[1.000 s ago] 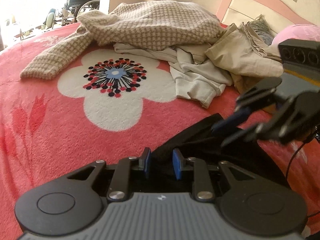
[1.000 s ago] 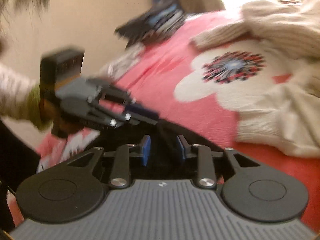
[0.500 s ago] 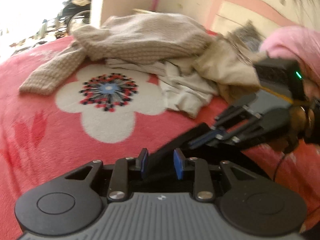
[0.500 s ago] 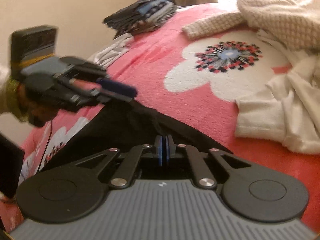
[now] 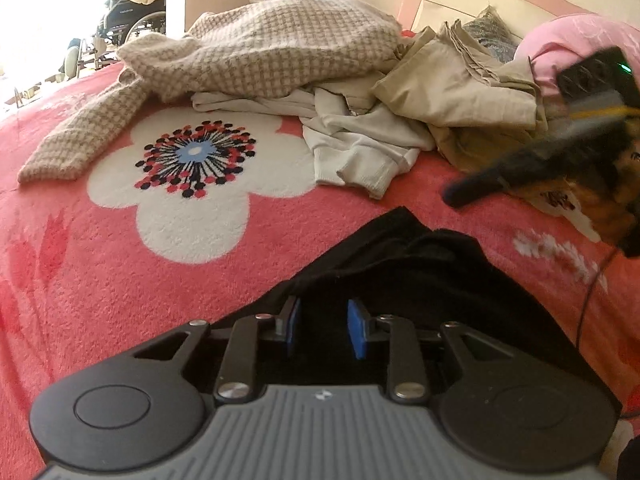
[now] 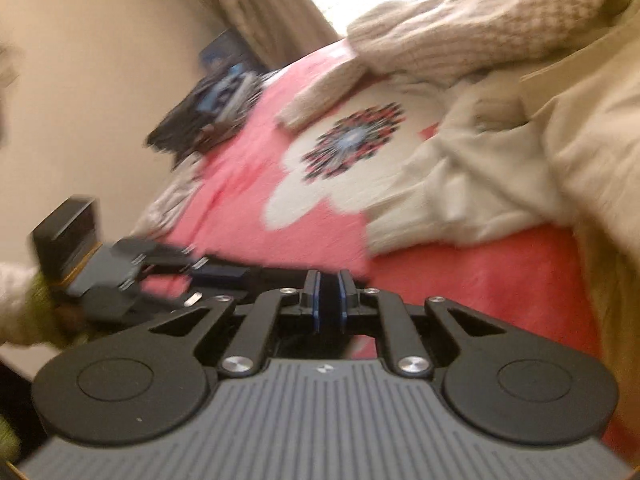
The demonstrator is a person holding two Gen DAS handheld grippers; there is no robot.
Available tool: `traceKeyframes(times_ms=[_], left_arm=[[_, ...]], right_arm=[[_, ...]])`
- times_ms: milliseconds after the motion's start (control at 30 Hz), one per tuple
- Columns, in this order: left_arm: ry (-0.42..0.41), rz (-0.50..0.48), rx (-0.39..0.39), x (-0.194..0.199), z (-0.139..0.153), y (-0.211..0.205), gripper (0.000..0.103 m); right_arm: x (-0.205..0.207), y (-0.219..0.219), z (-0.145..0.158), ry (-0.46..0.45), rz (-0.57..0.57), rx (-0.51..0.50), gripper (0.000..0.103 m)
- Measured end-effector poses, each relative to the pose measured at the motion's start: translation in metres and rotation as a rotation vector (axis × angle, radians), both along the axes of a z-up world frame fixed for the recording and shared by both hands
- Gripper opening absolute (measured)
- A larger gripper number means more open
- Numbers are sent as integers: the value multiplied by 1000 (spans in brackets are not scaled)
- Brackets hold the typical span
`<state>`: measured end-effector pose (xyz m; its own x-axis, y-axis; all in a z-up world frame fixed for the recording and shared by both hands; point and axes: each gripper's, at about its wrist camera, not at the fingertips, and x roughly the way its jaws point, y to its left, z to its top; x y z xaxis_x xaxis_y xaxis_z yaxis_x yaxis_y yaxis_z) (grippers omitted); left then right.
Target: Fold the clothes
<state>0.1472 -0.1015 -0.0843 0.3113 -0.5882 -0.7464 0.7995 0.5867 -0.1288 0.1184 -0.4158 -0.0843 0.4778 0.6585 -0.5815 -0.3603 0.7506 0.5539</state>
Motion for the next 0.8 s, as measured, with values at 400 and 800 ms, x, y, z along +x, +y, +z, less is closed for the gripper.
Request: traceKeyframes(times_ms=[400, 800], left_arm=[[17, 28, -20, 10, -1, -4, 28], [44, 40, -31, 14, -5, -2, 32]], right_arm=[[-6, 3, -27, 113, -23, 105, 1], [-17, -35, -42, 276, -235, 392, 7]])
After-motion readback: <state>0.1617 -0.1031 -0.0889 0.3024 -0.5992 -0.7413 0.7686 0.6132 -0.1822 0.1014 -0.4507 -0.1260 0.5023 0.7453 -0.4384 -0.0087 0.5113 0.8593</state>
